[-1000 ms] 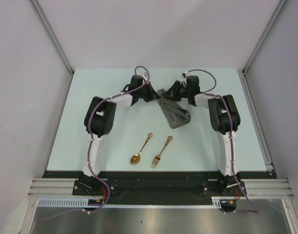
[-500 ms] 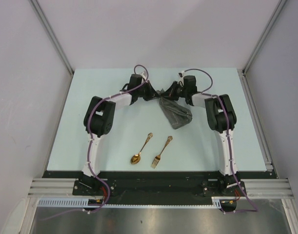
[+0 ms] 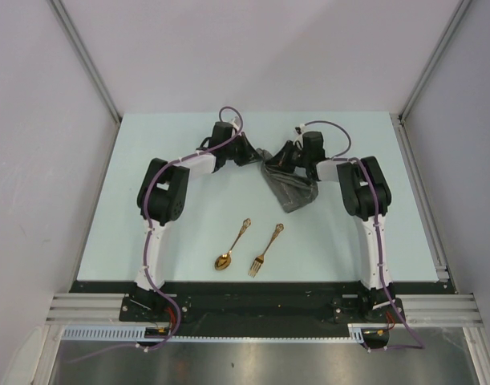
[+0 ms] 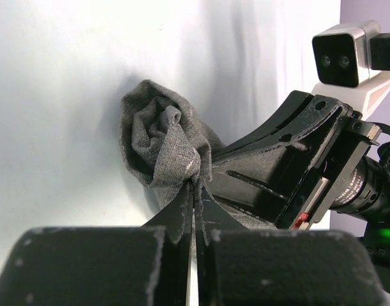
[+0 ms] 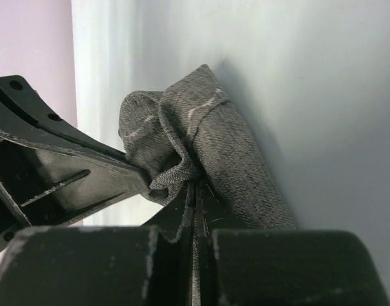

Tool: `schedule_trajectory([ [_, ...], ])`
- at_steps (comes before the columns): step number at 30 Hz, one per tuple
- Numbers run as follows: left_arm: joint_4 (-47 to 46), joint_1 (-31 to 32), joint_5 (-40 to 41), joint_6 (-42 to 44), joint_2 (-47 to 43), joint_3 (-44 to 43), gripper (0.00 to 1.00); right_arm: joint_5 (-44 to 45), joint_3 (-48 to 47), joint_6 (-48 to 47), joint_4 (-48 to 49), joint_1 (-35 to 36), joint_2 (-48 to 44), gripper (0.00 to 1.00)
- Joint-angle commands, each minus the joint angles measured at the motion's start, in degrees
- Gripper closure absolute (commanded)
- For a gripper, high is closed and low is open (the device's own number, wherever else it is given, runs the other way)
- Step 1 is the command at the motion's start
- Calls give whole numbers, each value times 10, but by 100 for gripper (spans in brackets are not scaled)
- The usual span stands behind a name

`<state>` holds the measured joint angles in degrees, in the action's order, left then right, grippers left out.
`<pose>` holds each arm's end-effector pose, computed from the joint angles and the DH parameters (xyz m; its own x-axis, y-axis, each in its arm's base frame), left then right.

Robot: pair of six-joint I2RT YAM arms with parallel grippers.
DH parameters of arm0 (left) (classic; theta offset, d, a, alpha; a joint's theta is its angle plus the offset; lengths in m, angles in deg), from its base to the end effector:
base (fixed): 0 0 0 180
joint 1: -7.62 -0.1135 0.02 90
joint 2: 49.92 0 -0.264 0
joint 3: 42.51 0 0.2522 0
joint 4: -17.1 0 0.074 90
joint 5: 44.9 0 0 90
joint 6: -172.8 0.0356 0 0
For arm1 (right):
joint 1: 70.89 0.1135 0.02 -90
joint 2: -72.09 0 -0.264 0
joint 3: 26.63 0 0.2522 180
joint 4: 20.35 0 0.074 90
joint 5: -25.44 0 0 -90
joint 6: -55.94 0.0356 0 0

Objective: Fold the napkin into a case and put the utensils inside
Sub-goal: Stuff the top corner of the smaller-rectangle-folded napkin into the folded napkin.

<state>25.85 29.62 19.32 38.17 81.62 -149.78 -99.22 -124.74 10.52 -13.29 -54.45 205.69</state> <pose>0.4707 -0.2069 0.1496 -0.8341 -0.3453 -0.4302 0.1257 0.6404 -0.7577 0.4721 0.1604 0.1091 -0.8253 0.3584 -0.4363 -0.1870 0.5557 0.8101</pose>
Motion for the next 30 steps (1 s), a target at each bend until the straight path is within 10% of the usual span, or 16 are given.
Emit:
schedule_trajectory([
  [1,-34,1,-23,-7,-32,-9,100,-22,-40,24,24,26,17,99],
  [16,23,5,68,30,-66,43,99,-60,-111,111,106,21,92,77],
  [22,33,-6,83,44,-89,33,60,-73,-77,94,96,25,63,74],
  [30,5,-10,128,60,-155,90,63,-65,-88,44,29,25,54,70],
])
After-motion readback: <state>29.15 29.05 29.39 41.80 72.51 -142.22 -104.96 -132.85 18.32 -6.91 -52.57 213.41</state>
